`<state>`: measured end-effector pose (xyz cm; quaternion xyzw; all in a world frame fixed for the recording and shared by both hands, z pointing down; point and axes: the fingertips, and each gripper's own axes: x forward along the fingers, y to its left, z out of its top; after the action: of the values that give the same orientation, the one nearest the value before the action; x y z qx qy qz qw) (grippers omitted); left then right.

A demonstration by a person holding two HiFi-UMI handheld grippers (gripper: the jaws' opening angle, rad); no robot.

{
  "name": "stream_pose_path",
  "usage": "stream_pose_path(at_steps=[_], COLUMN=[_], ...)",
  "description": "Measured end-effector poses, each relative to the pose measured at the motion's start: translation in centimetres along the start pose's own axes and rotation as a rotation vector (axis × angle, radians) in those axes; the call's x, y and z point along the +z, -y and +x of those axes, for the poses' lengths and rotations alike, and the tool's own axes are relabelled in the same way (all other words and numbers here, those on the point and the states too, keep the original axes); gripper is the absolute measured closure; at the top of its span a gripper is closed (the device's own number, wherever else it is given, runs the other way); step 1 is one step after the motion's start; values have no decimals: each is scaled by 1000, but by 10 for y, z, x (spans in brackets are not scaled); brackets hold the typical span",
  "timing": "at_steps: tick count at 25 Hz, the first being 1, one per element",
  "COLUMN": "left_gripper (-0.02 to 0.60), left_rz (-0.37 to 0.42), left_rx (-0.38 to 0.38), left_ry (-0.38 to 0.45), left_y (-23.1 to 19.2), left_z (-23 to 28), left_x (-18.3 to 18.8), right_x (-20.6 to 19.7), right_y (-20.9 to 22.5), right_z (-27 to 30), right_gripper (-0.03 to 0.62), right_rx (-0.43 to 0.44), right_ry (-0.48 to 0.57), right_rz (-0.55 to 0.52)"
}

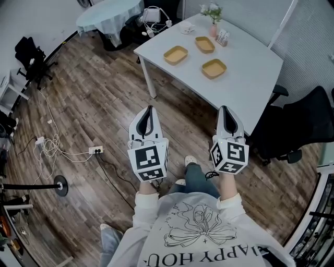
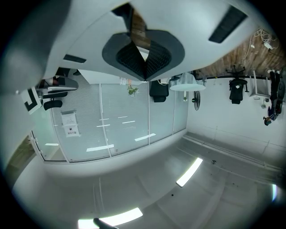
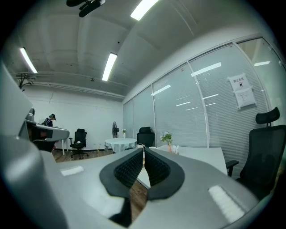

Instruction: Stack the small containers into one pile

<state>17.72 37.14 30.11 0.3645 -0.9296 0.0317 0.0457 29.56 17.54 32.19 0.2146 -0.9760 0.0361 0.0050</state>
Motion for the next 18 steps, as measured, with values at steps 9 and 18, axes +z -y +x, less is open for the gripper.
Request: stream_pose_path(at_steps=[9, 18], left_gripper=[577, 577], left_rz=[-5, -8], left_rx=[30, 83], left_ry=[-24, -19], left_y=[-18, -45], left_z=[83, 217], left_x=[-8, 17], right_x=[-14, 7], right_y=[17, 33], right_z=[93, 246], right_gripper=[583, 583], right_rx=[19, 88], right_ry=[-26, -11], right_rz=[23, 24])
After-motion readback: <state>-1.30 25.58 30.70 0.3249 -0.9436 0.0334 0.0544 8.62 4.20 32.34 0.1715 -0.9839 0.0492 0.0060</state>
